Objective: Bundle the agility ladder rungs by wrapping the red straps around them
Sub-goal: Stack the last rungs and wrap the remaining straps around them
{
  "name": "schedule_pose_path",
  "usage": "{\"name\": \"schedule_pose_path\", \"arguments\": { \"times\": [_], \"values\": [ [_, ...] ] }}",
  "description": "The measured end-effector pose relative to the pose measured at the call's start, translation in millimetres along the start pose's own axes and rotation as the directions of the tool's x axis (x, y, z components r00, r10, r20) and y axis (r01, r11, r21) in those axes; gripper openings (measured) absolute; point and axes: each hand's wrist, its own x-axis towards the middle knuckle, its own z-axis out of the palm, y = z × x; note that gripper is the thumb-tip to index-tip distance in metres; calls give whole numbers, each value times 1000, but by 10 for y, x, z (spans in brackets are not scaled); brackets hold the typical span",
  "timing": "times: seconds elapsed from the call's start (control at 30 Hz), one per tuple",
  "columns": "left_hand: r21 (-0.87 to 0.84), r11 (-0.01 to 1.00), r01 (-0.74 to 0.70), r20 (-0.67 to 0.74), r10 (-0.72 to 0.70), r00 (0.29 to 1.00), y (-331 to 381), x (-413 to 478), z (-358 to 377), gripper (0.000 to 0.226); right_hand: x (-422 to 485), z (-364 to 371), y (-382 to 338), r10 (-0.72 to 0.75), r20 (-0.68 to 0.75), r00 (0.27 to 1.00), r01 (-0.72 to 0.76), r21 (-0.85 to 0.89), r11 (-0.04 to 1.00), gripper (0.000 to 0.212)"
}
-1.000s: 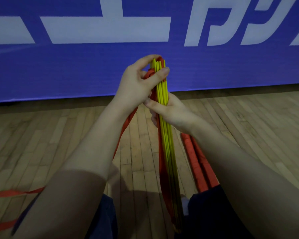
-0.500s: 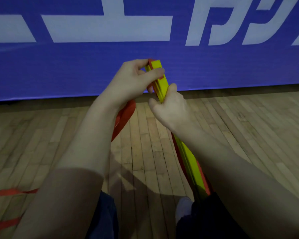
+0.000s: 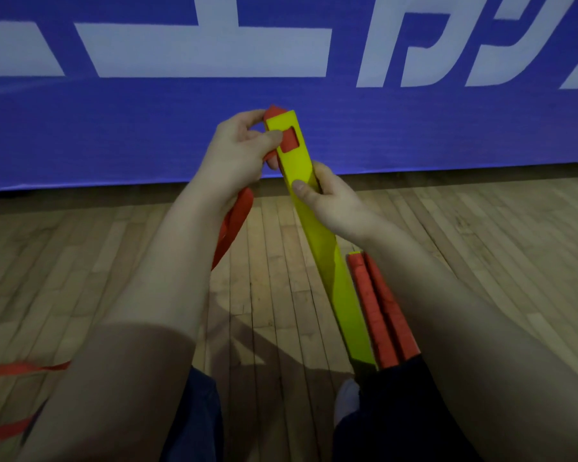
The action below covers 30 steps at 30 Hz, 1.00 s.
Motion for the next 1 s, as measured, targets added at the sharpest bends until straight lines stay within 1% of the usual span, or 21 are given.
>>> {"name": "schedule_pose_path", "arguments": {
  "times": [0.03, 0.13, 0.2, 0.23, 0.3, 0.37, 0.4, 0.47, 0.5, 0.53, 0.57, 0.63, 0.67, 0.7, 0.77, 0.83, 0.87, 0.9, 0.93, 0.97, 1.0],
  "values": [
    [-6, 1000, -4, -2, 4, 1000, -8, 5, 0, 40, -5, -19, 7, -5, -18, 1000, 5, 22, 1000, 30],
    [12, 1000, -23, -34, 23, 999, -18, 4, 18, 45, 4, -27, 22, 51, -24, 998, -46, 203, 978, 25],
    [63, 997, -34, -79, 39, 996, -43, 13, 42, 45, 13, 42, 21, 45, -70, 997, -29, 211, 977, 18],
    [99, 994, -41, -108, 51, 993, -66, 20, 55, 44, 21, 93, 24, 12, -122, 993, 5, 144, 990, 20],
    [185, 982, -45, -161, 75, 984, -90, 43, 82, 40, 22, 195, 17, -94, -208, 974, 76, -94, 993, 27],
    [260, 965, -37, -178, 85, 980, -82, 51, 108, 34, 14, 248, -5, -192, -244, 950, 111, -312, 944, 26],
    [268, 963, -24, -177, 73, 981, -62, 42, 128, 38, 11, 254, -18, -220, -247, 944, 113, -383, 917, 24],
    [270, 962, 36, -170, 11, 985, -21, 11, 181, 60, -16, 263, -60, -256, -235, 938, 111, -496, 861, 19],
    [300, 952, 65, -183, -9, 983, -20, 0, 203, 68, -34, 282, -67, -275, -223, 935, 117, -538, 835, 18],
    [353, 931, 88, -211, -13, 977, -33, -12, 219, 69, -54, 315, -71, -306, -203, 930, 137, -581, 803, 18],
    [417, 903, 108, -247, -2, 969, -57, -25, 227, 66, -69, 356, -60, -343, -173, 923, 162, -634, 756, 19],
    [514, 851, 108, -290, 53, 956, -102, -30, 207, 47, -106, 413, -59, -385, -129, 914, 170, -740, 651, 21],
    [525, 847, 86, -291, 83, 953, -116, -16, 183, 35, -122, 410, -65, -387, -133, 912, 150, -771, 619, 21],
    [508, 860, 55, -286, 108, 952, -123, 1, 161, 25, -130, 386, -71, -388, -149, 910, 134, -779, 613, 24],
    [433, 901, -12, -255, 135, 957, -114, 18, 120, 21, -122, 328, -44, -393, -171, 904, 153, -728, 669, 34],
    [351, 934, -61, -224, 147, 964, -94, 22, 98, 25, -118, 306, -21, -386, -174, 906, 244, -531, 811, 41],
    [301, 951, -75, -210, 143, 967, -94, 21, 90, 24, -110, 300, -7, -348, -185, 919, 259, -383, 887, 42],
    [232, 969, -82, -195, 129, 972, -101, 21, 79, 23, -107, 288, -12, -268, -185, 946, 228, -209, 951, 40],
    [152, 985, -80, -184, 108, 977, -109, 22, 66, 21, -111, 268, -41, -160, -156, 975, 160, -17, 987, 41],
    [83, 994, -72, -172, 85, 981, -119, 28, 54, 20, -110, 237, -64, -69, -112, 991, 89, 181, 980, 41],
    [36, 997, -66, -158, 71, 985, -126, 34, 44, 19, -97, 194, -70, -10, -71, 997, 34, 340, 940, 39]
  ]
}}
